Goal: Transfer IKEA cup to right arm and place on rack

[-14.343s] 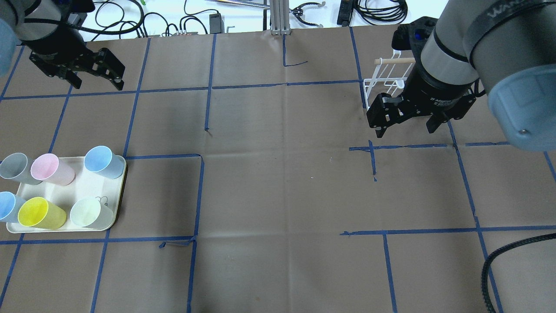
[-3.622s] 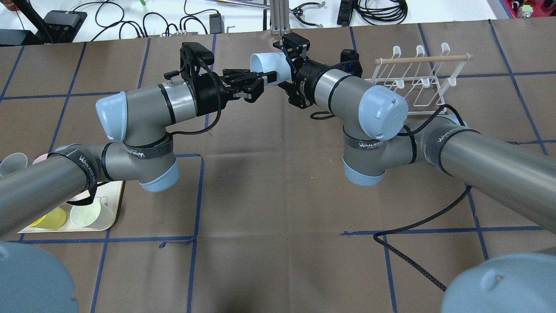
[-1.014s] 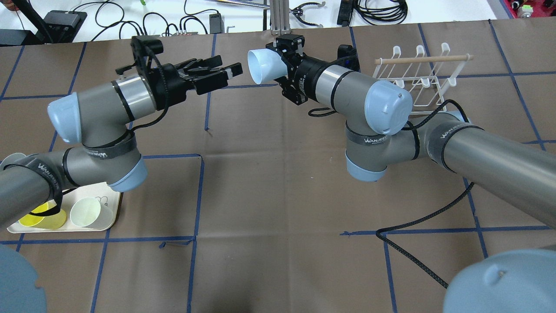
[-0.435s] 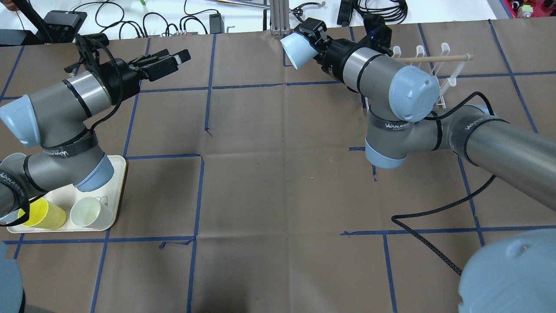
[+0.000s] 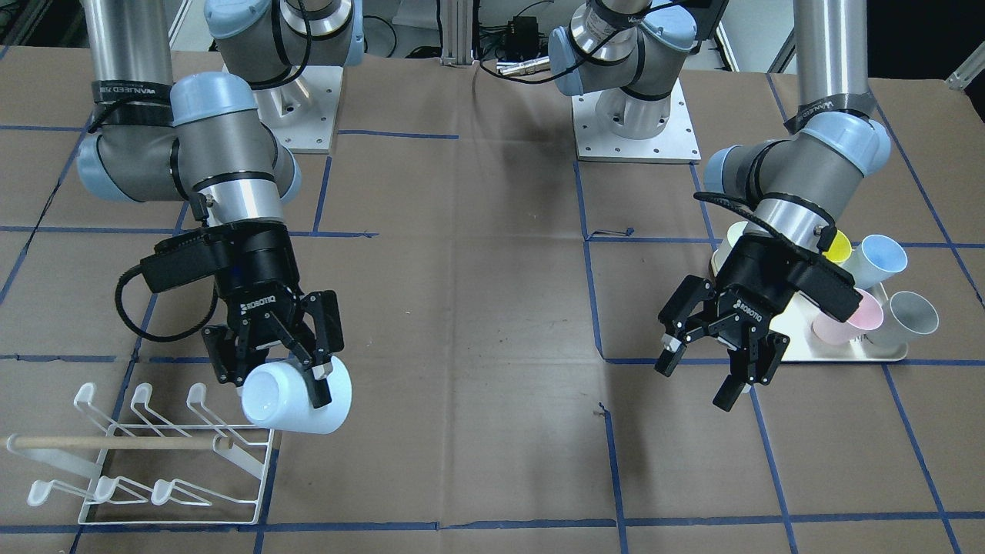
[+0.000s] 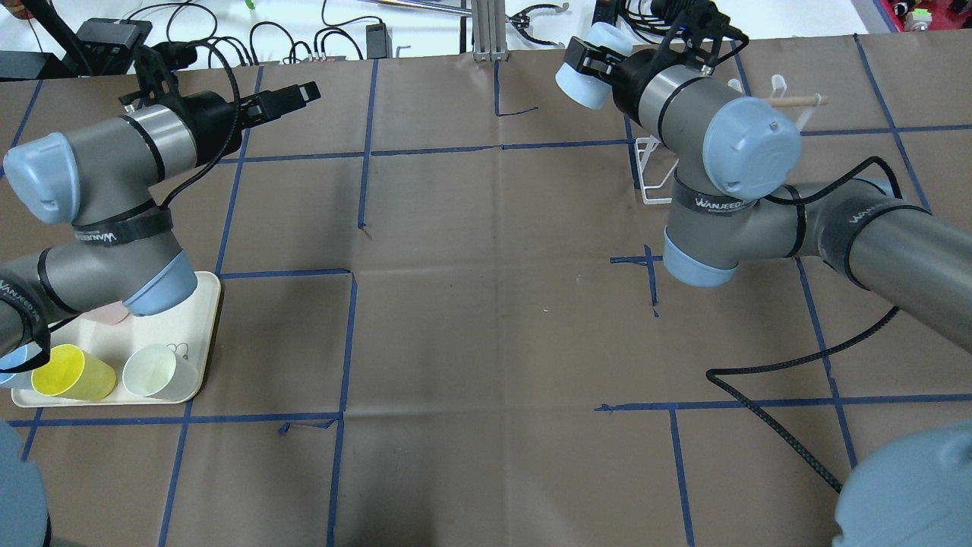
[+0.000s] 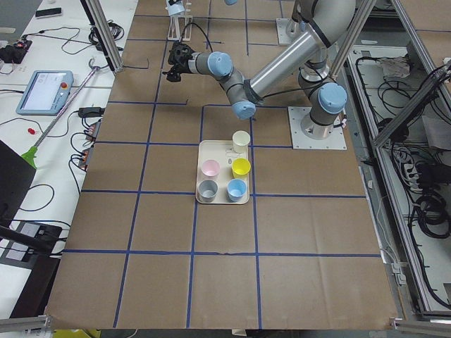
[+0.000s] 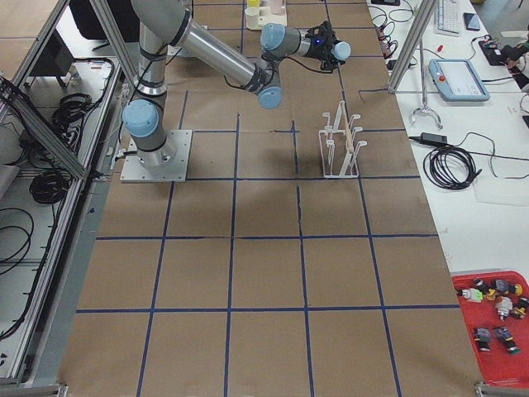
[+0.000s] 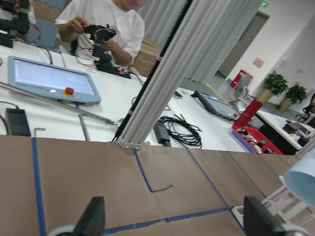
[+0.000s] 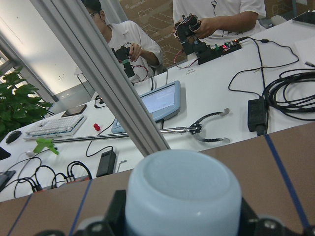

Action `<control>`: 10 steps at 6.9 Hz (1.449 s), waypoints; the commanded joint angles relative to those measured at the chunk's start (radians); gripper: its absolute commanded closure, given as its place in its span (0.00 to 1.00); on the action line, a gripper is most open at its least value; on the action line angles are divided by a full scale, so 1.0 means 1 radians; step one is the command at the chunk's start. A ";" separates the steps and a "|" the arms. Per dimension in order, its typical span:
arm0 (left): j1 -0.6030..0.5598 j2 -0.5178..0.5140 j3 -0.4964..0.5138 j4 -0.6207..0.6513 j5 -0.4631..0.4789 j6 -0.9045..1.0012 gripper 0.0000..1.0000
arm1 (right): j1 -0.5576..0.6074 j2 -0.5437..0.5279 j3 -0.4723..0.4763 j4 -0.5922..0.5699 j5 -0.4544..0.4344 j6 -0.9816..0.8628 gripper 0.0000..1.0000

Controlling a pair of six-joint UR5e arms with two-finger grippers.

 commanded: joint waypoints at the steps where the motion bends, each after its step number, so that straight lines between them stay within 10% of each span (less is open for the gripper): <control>1: -0.127 0.049 0.167 -0.412 0.294 -0.005 0.01 | -0.098 -0.009 -0.009 0.042 -0.004 -0.185 0.81; 6: -0.243 0.164 0.485 -1.348 0.611 -0.052 0.01 | -0.197 0.164 -0.178 -0.131 0.008 -0.255 0.83; 10: -0.243 0.241 0.440 -1.463 0.654 -0.049 0.01 | -0.197 0.224 -0.138 -0.202 0.002 -0.309 0.83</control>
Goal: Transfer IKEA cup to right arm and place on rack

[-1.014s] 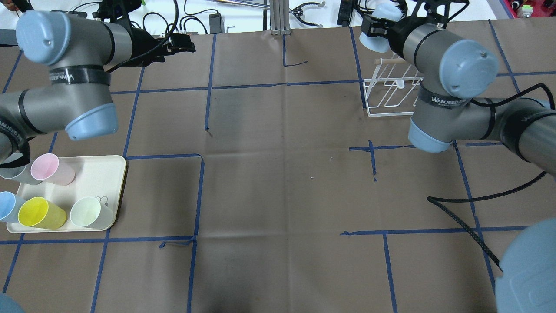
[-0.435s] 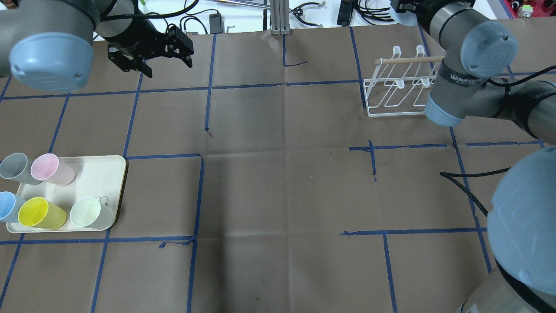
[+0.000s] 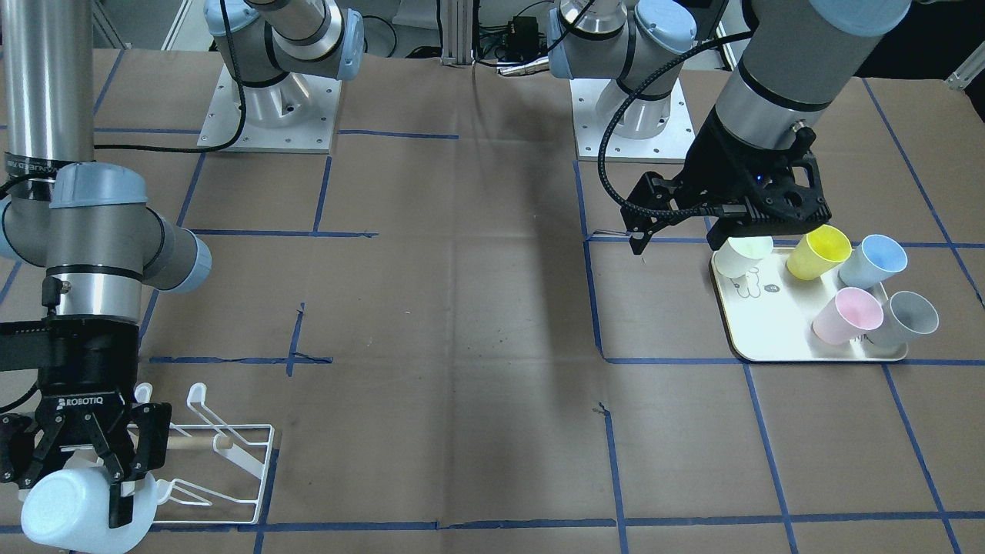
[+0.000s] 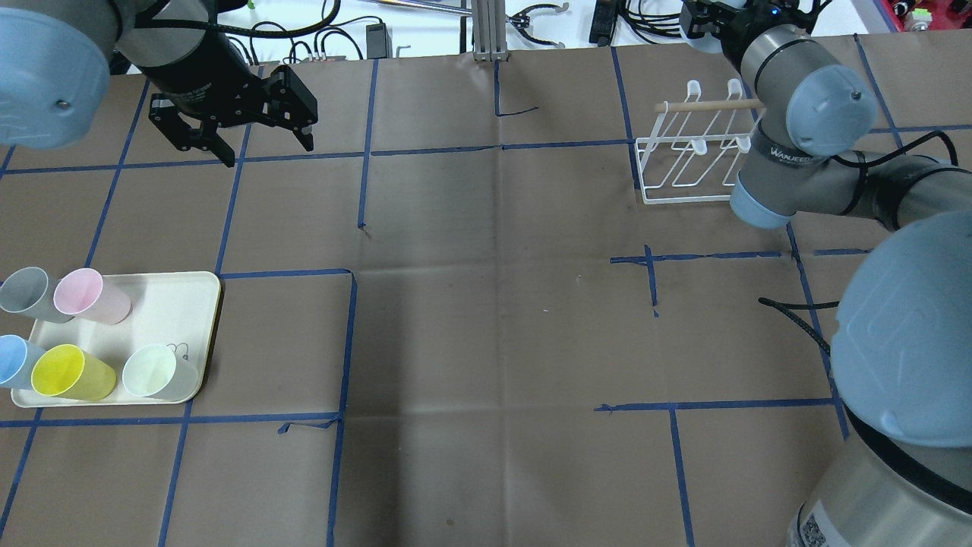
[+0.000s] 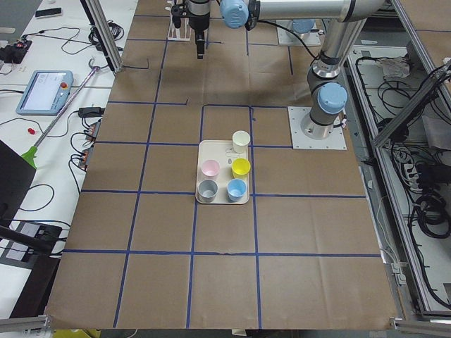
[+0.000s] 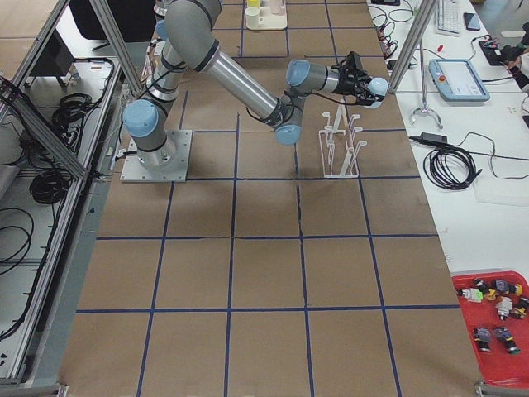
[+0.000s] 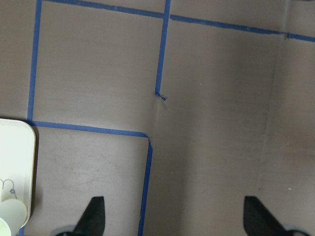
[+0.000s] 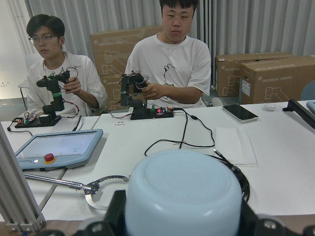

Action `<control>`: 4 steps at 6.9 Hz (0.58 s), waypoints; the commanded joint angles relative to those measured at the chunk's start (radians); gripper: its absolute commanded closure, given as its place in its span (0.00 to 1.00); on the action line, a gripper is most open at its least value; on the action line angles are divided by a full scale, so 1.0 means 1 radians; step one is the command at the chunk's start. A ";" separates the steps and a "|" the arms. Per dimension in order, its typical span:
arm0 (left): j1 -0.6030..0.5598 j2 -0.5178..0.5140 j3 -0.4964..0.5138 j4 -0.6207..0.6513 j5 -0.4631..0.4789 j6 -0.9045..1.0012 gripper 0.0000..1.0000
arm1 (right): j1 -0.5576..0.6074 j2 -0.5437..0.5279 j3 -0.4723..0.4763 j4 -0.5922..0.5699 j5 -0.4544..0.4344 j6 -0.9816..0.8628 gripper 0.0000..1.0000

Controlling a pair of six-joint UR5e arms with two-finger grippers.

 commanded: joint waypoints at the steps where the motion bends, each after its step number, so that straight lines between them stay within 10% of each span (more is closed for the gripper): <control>1: 0.001 0.040 -0.067 0.001 0.084 0.011 0.01 | 0.000 0.014 0.029 -0.006 -0.002 -0.004 0.83; 4: 0.114 0.104 -0.211 0.010 0.102 0.163 0.01 | -0.003 0.043 0.032 -0.026 0.000 -0.005 0.83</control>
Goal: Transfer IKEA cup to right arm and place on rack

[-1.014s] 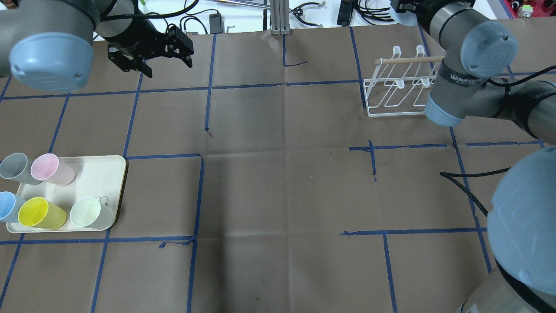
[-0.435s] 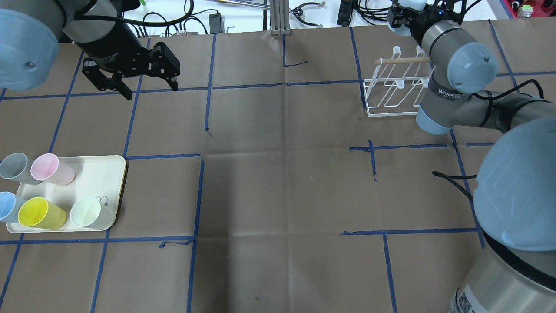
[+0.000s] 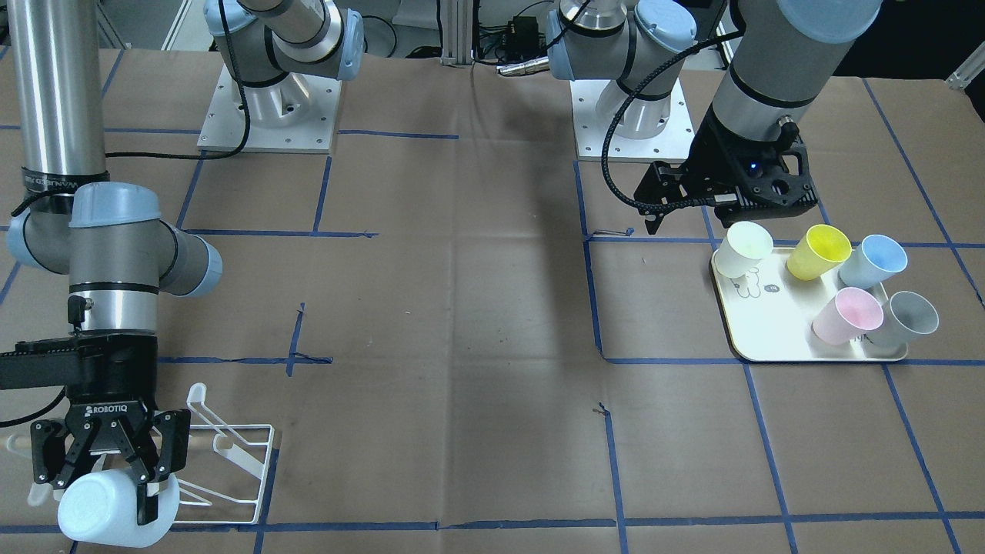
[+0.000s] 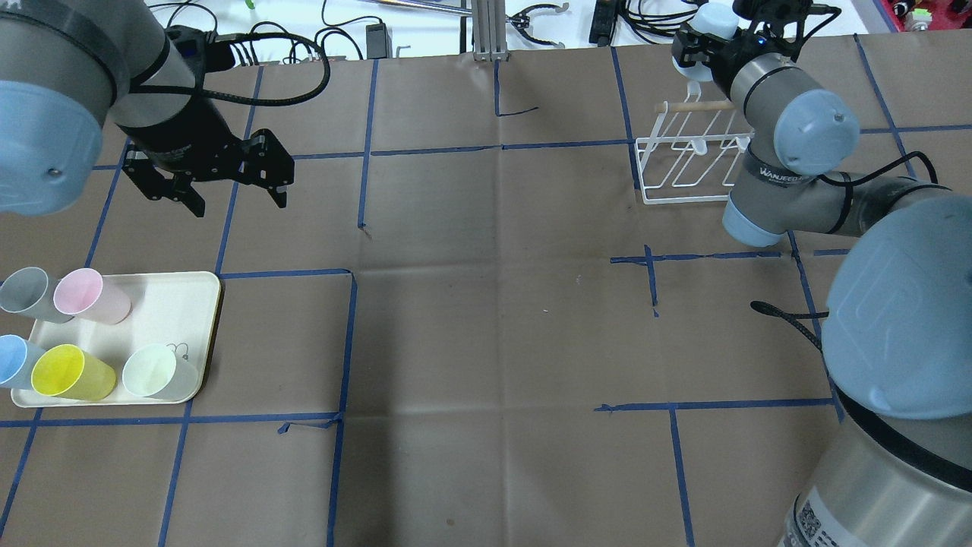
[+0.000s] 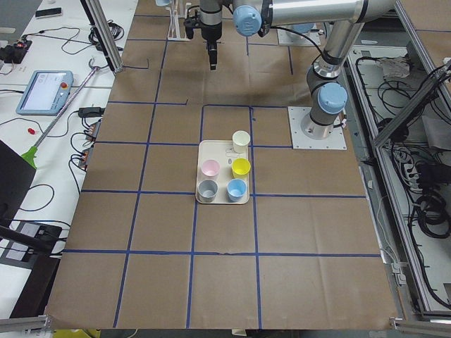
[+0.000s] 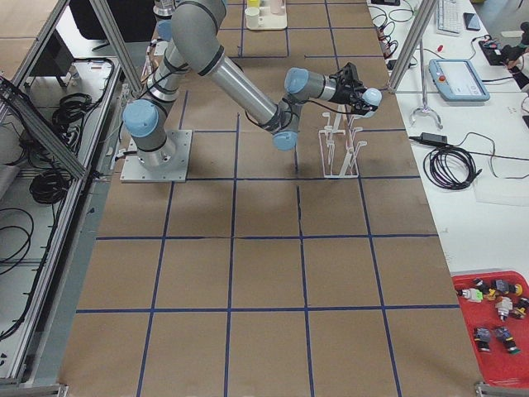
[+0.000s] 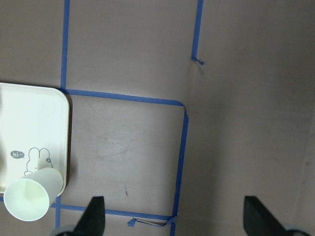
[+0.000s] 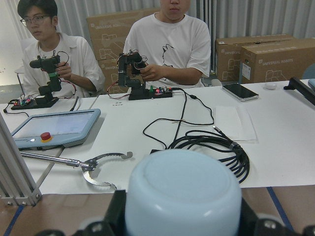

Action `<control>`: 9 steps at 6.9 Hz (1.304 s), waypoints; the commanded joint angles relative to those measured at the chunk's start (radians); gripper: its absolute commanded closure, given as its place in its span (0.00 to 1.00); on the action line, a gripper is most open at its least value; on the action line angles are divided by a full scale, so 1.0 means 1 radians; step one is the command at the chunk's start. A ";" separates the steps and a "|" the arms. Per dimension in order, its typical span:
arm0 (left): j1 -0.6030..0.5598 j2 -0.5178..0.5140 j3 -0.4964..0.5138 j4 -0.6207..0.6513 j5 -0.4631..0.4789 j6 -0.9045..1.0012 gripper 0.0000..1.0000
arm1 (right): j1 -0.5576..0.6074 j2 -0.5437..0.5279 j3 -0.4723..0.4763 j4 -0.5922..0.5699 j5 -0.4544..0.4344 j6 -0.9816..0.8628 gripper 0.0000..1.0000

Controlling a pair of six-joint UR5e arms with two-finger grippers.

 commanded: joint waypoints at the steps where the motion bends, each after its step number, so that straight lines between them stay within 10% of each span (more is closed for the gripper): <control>1: 0.142 0.047 -0.098 0.001 0.003 0.161 0.01 | -0.001 0.007 0.019 -0.009 0.000 -0.007 0.83; 5: 0.440 0.145 -0.280 0.037 -0.003 0.513 0.01 | -0.006 0.007 0.062 -0.006 0.009 -0.018 0.80; 6: 0.458 0.160 -0.326 0.053 -0.005 0.576 0.01 | -0.006 0.007 0.066 -0.004 0.011 -0.015 0.70; 8: 0.456 0.150 -0.371 0.134 -0.008 0.584 0.01 | -0.006 0.004 0.063 -0.009 0.014 -0.006 0.13; 9: 0.454 0.141 -0.397 0.164 -0.010 0.583 0.01 | -0.006 0.003 0.062 -0.009 0.014 -0.004 0.03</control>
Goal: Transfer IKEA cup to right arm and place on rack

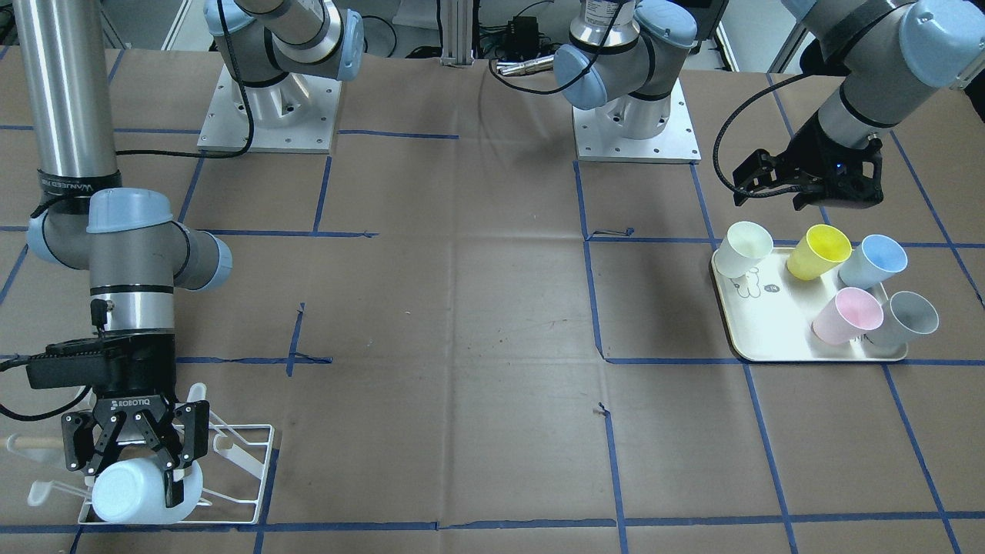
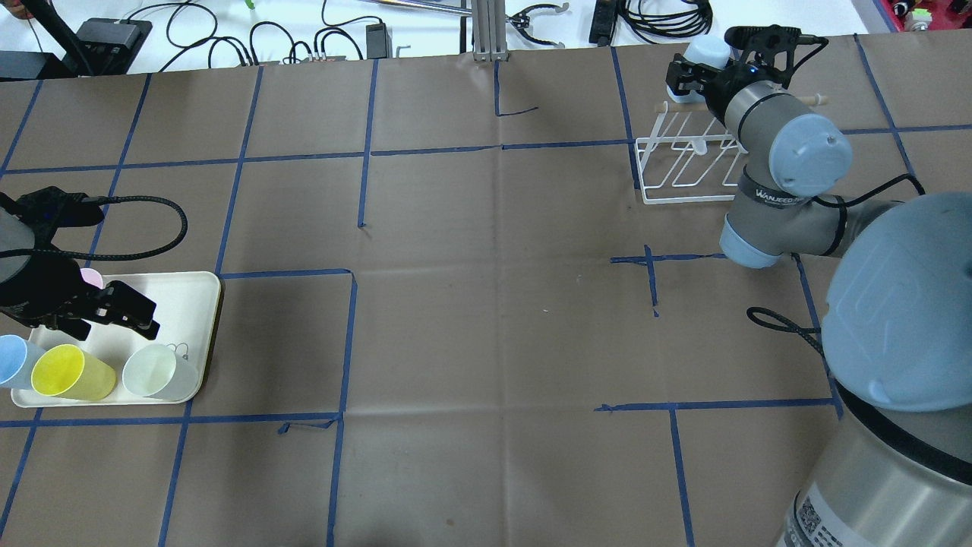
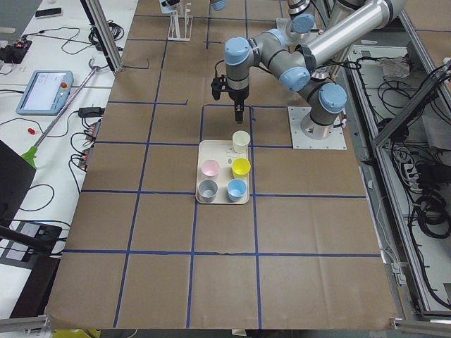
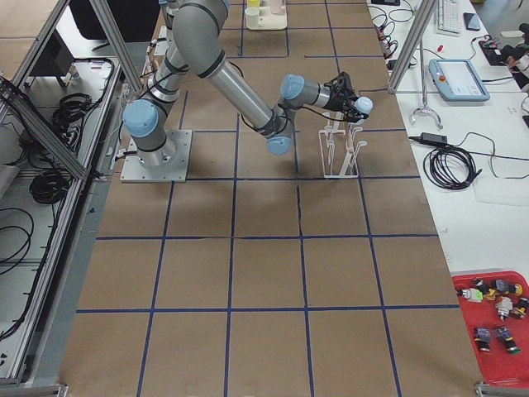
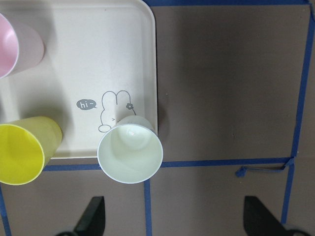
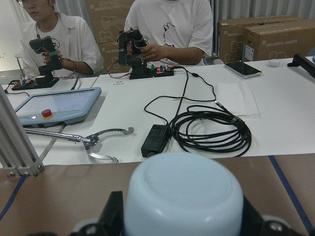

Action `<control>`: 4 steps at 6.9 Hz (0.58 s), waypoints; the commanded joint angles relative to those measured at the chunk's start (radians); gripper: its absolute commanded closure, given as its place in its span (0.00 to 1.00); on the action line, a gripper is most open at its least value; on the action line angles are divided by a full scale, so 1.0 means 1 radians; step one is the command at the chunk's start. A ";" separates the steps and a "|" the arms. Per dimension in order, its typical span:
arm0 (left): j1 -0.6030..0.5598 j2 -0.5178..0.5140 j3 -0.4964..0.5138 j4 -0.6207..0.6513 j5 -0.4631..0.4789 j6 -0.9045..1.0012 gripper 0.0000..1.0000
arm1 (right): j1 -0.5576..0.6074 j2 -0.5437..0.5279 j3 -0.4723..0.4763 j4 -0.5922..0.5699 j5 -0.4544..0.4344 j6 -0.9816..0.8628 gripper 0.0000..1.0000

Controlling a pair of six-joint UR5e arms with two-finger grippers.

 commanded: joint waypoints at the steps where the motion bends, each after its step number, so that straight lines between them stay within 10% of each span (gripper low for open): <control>1: 0.000 -0.033 -0.065 0.098 -0.011 0.003 0.02 | 0.000 -0.003 -0.001 0.001 0.002 0.005 0.01; 4: 0.002 -0.058 -0.196 0.267 -0.030 0.003 0.01 | 0.000 -0.027 -0.034 0.005 0.004 0.007 0.01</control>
